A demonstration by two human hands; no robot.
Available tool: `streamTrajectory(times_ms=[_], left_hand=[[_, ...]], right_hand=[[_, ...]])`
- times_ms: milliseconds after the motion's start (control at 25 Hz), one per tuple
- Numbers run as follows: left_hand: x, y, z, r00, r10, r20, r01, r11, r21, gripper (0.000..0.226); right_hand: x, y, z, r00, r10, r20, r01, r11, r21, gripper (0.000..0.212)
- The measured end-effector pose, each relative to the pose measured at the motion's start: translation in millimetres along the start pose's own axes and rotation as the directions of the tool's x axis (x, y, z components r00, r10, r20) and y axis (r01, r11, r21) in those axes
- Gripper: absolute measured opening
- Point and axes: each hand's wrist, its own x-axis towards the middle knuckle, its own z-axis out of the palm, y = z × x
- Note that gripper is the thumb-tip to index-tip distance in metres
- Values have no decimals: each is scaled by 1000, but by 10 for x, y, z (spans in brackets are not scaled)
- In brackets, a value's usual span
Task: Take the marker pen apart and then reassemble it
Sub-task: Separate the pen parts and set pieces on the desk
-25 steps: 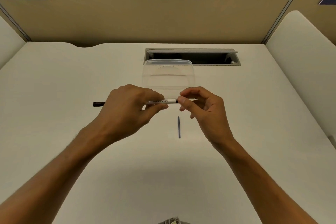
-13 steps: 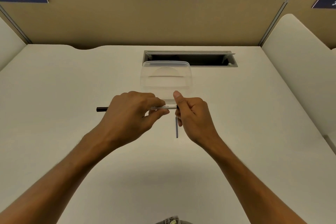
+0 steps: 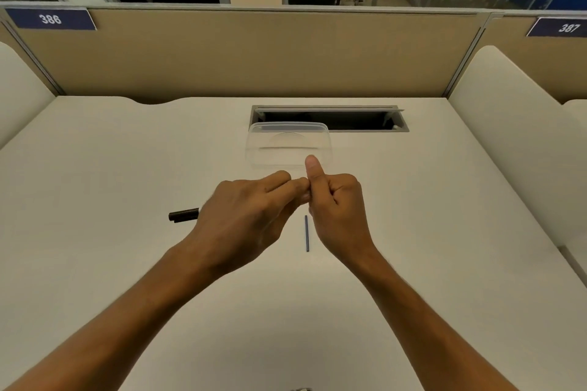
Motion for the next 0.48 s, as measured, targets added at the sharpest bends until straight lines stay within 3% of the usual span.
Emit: streamTrajectory(times_ms=[120,240,360,480], left_hand=[[46,14,-124,987,-138,87,157,950,-271,27],[89,11,-311,981,-132,143,187,840,-509,22],[148,-8,-531,961,34,274,164,729,-665,21],[192,-59,-640,927,134,349,190,635,-749,21]], right_hand=[[-36,-33,19,988,-143,-49,146,988,50,54],[-18,-140,17,927,-366,-83,370,928,39,51],[38,-219,-43,742,-669,-50,661,742,-117,58],[106,-265,-83,547,-836,-39,803,537,-259,58]])
